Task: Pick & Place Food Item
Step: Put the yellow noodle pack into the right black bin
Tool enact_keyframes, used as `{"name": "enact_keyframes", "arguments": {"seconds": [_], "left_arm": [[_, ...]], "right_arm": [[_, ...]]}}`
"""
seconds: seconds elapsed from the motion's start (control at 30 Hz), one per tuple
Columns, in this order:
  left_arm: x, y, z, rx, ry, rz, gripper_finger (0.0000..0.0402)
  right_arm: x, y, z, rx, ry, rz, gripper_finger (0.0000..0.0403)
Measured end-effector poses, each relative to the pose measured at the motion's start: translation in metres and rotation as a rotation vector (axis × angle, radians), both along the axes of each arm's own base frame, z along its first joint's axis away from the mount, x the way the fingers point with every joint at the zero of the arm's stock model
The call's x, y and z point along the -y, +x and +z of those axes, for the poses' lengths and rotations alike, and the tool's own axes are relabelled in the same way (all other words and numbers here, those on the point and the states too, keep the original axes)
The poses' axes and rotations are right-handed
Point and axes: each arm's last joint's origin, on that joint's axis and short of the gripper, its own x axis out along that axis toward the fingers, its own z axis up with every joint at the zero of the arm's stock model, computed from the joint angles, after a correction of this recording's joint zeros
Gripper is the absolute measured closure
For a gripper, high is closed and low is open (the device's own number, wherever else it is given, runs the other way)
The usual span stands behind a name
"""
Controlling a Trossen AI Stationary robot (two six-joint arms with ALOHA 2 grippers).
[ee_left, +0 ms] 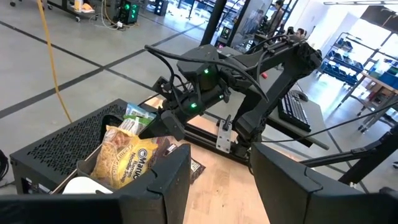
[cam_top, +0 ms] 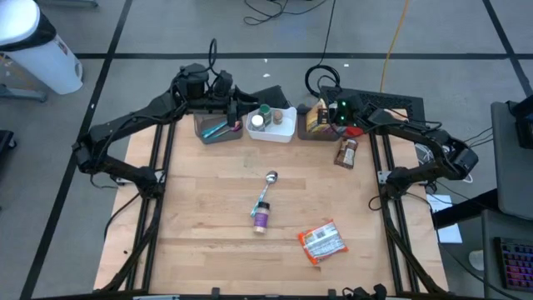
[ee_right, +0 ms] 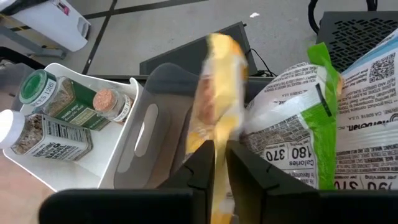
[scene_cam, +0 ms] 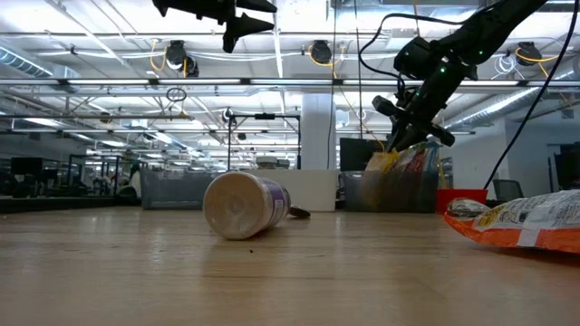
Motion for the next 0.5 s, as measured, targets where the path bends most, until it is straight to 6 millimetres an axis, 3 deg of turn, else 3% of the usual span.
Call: {"name": "enact_keyframes", "arguments": {"seconds": [0.5], "left_arm": [[-0.0043,-0.0037,0.0027,0.001,0.060,0.007,0.0224]], "right_arm": [[-0.0022,-0.0018,0.0051,-0.024,-0.041,0.050,0.0355]]}}
